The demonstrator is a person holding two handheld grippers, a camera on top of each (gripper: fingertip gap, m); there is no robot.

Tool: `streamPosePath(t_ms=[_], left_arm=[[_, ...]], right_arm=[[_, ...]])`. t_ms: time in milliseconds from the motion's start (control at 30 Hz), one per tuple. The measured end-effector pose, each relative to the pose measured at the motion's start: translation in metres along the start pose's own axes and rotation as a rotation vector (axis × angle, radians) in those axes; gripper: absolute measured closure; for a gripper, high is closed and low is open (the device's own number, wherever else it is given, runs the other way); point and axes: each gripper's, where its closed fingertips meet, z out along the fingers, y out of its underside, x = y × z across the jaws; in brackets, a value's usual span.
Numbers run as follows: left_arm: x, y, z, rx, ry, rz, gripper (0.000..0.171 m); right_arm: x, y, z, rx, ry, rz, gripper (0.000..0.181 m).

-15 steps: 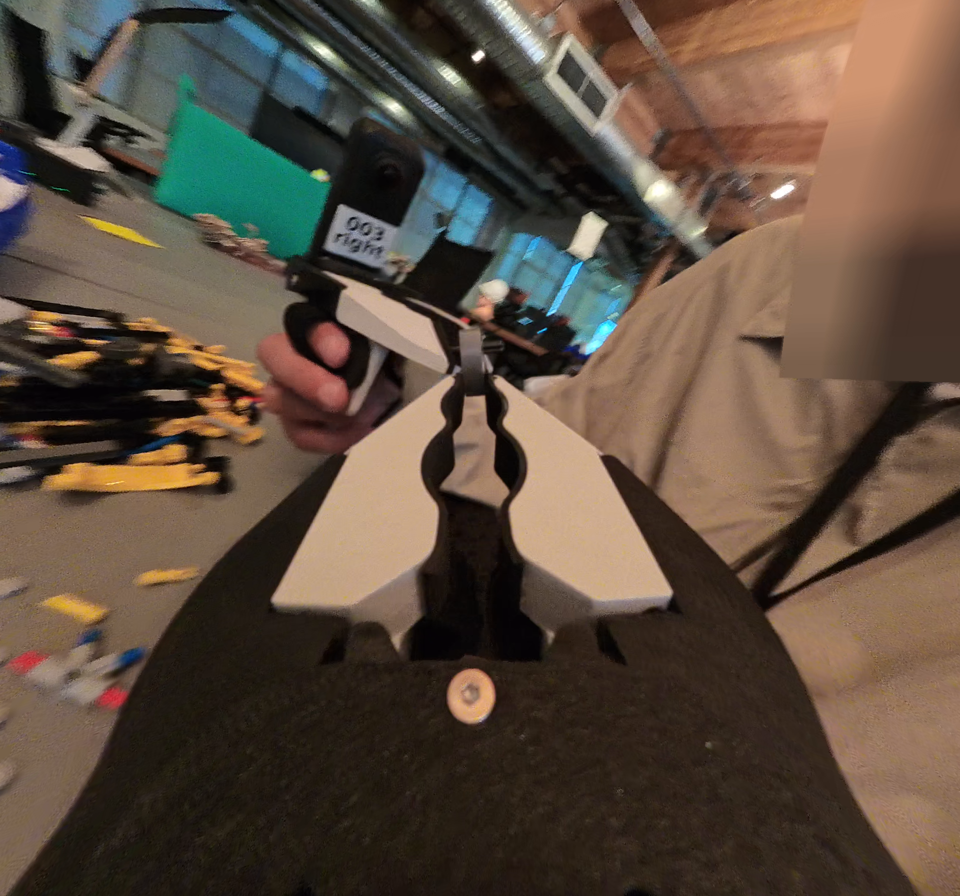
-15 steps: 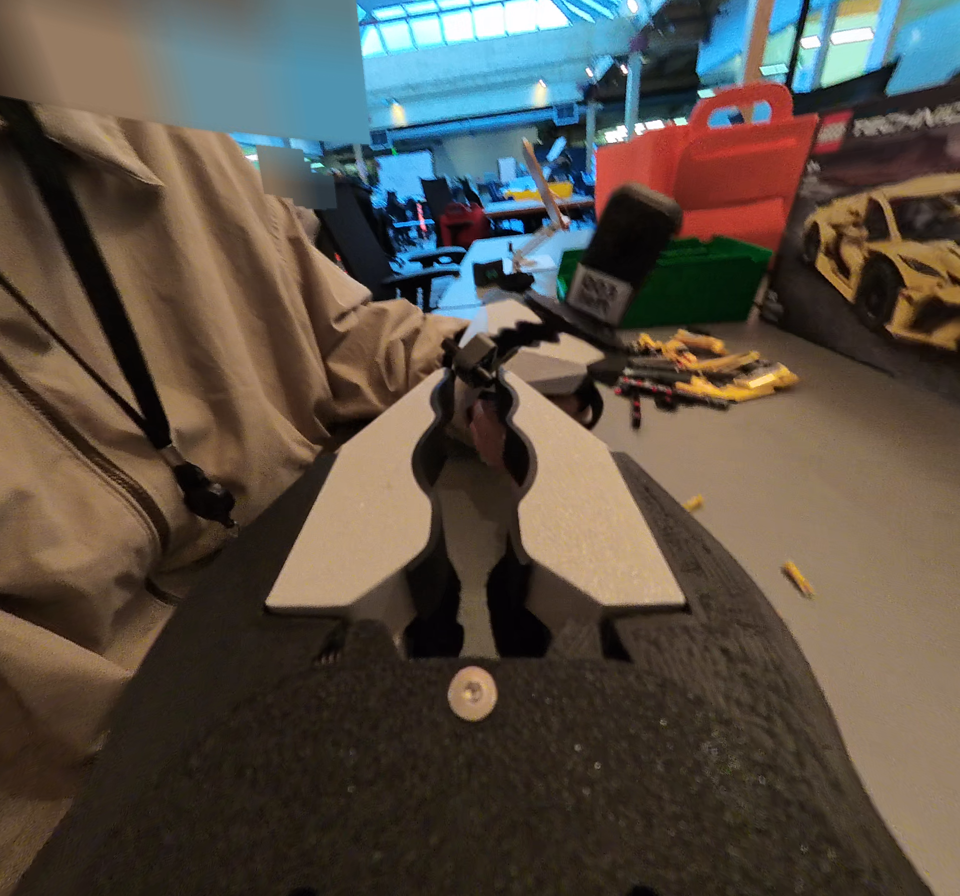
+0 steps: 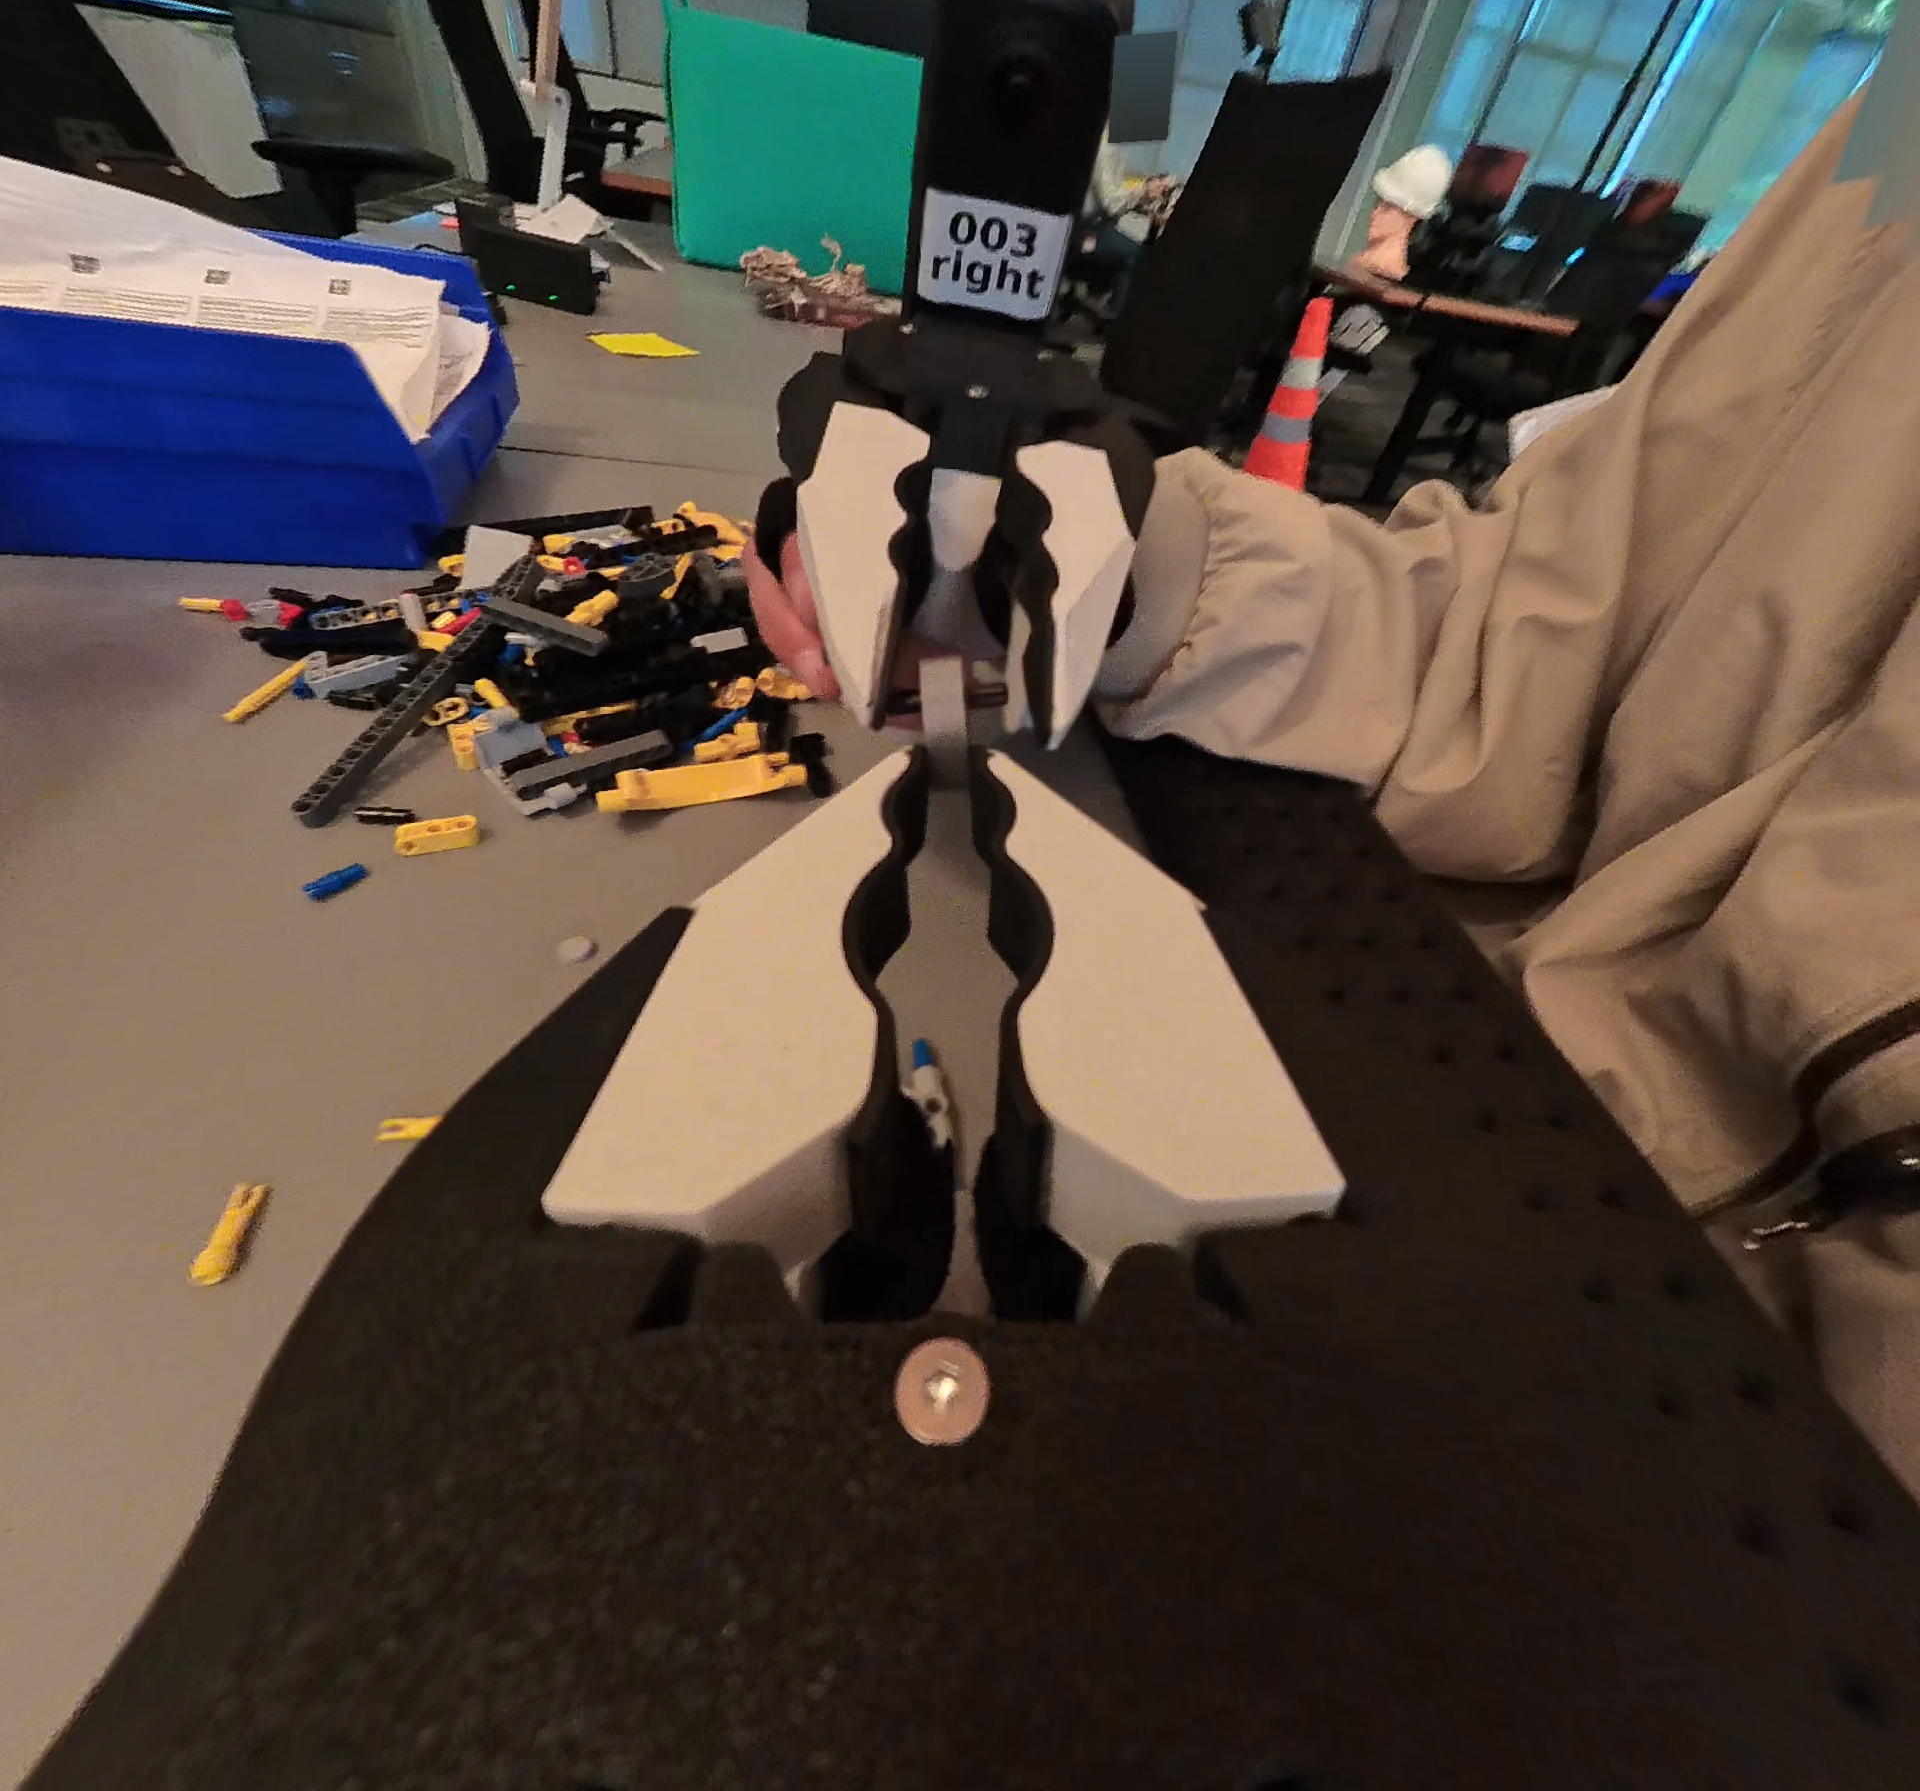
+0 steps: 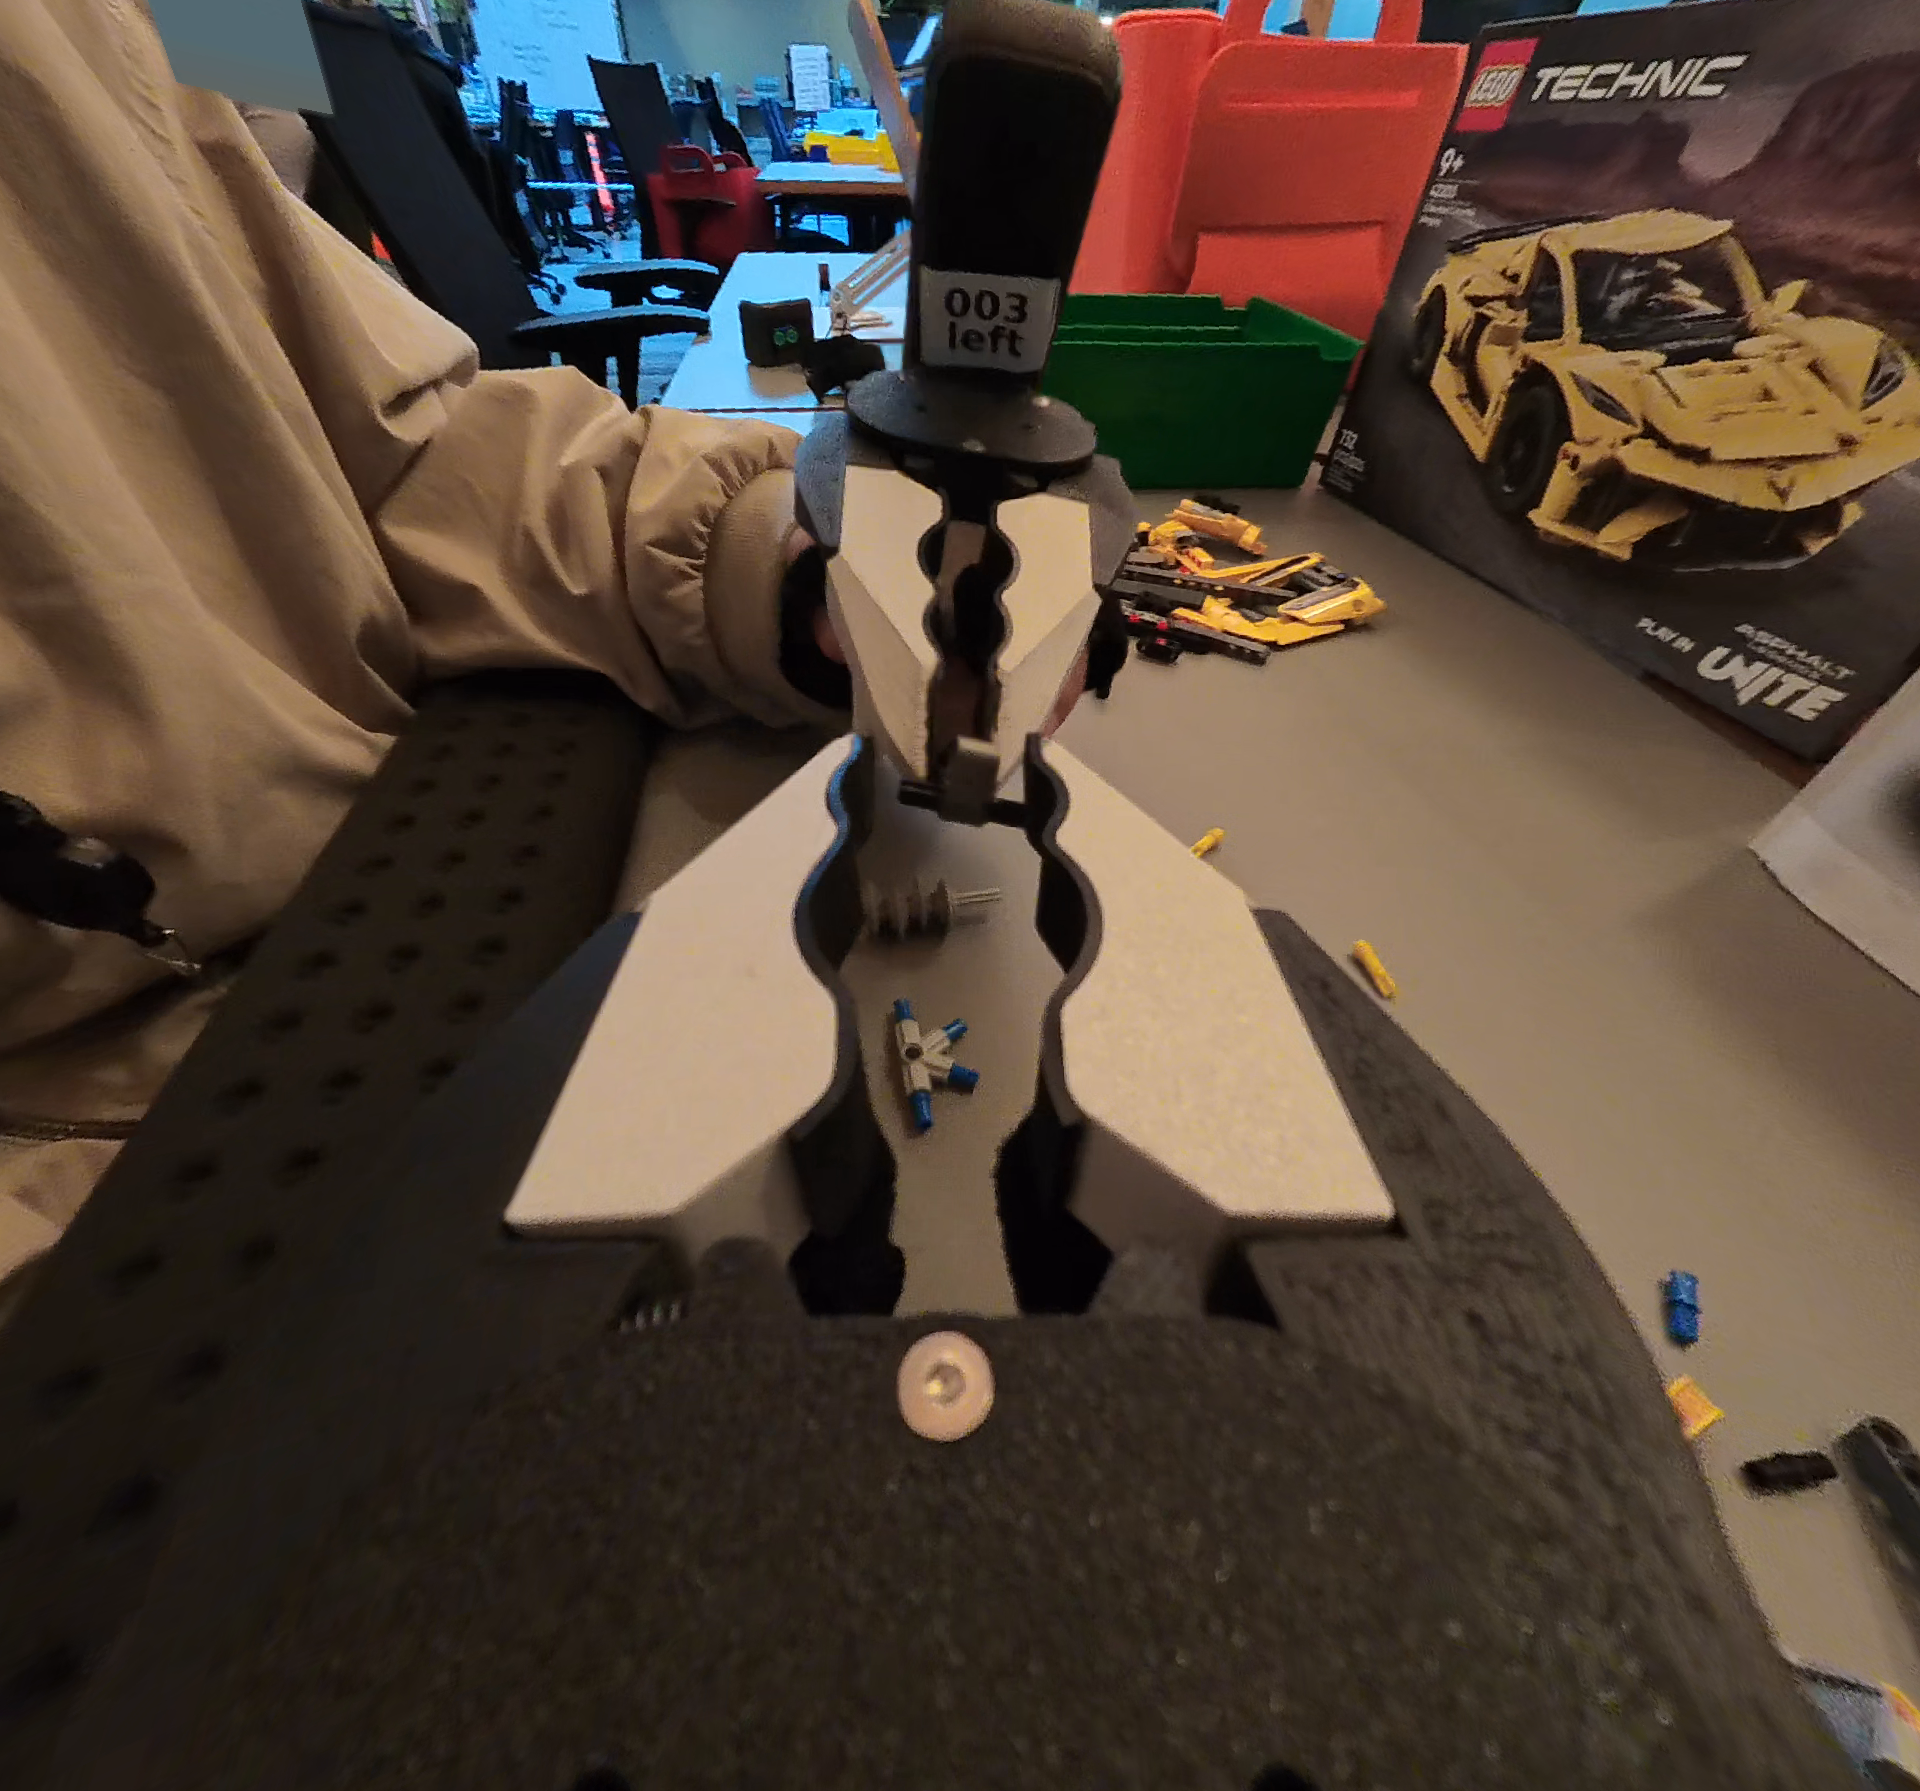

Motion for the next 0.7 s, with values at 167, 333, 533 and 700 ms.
streamPosePath(t_ms=[167,333,533,700], left_arm=[[0.000,0.007,0.000,-0.054,-0.018,0.065,0.164],[0.002,0.003,0.000,-0.028,0.002,0.030,0.165],[0.007,-0.003,0.000,-0.004,-0.004,0.063,0.165],[0.008,-0.003,0.002,-0.012,-0.023,0.102,0.165]], right_arm=[[-0.002,0.010,-0.001,-0.037,-0.022,0.019,0.162],[-0.004,0.006,-0.001,-0.010,-0.005,-0.045,0.164],[-0.007,0.000,-0.002,0.008,-0.024,-0.082,0.166],[-0.009,0.000,-0.004,-0.001,-0.041,-0.096,0.166]])
